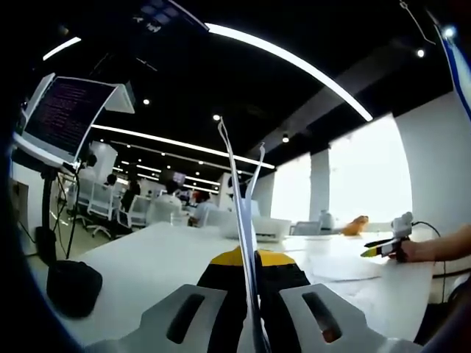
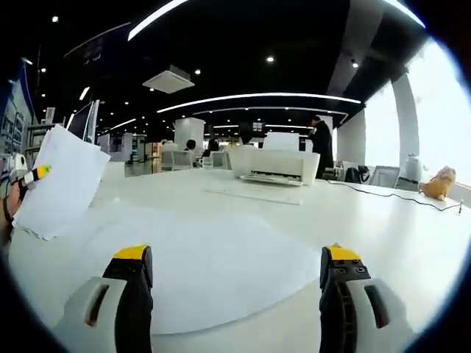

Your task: Organize the stack of printing papers by aligning and flattening the scattered papers on the table

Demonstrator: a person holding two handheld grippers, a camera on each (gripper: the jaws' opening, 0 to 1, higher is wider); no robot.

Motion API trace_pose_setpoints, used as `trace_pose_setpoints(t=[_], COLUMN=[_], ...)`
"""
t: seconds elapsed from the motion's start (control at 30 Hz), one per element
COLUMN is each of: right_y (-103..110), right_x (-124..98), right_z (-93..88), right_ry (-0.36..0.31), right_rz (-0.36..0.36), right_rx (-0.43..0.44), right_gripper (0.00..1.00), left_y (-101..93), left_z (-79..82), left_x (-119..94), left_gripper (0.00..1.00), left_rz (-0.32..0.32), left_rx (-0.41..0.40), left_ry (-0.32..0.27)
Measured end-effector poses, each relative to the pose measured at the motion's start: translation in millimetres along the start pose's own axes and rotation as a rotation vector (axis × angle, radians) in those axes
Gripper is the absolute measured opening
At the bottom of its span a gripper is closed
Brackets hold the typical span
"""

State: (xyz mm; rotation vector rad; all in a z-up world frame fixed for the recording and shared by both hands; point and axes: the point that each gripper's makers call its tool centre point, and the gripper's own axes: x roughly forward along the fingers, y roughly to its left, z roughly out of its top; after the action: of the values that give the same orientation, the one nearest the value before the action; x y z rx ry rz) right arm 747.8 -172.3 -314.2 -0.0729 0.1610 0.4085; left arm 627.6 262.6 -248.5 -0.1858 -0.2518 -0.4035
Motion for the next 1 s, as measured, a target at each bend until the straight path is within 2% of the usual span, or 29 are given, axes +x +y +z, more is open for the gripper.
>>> trace_pose_setpoints(t=[0.27,0.53,0.83,1.0], right_y=[-2.3,-18.3,-33.9,-39.6], right_x=[6.4,18.0,25.9,28.1], right_z=[-7.7,-15.6,-21.3,-23.0], right_ry=[0.043,0.095,0.128,0.138], right_rz=[0.004,-0.027,-0.028,-0.044], right_rx=[-0.043,-0.070,-0.013,-0.021], right_gripper=[0.90,0.90,0.89,0.90], left_y=[-0.7,-1.5,-2.1,-1.7], left_z=[0.5,0.6,0.6,0.4], left_x=[-0.3,-0.5,-0.5,-0.3], left_gripper=[0.07,0.07,0.07,0.07], left_rz=[0.000,0.000,-0.003,-0.004], left_rx=[0.000,0.000,0.005,0.005], left_ry=[0.000,0.002,0.001,0.002])
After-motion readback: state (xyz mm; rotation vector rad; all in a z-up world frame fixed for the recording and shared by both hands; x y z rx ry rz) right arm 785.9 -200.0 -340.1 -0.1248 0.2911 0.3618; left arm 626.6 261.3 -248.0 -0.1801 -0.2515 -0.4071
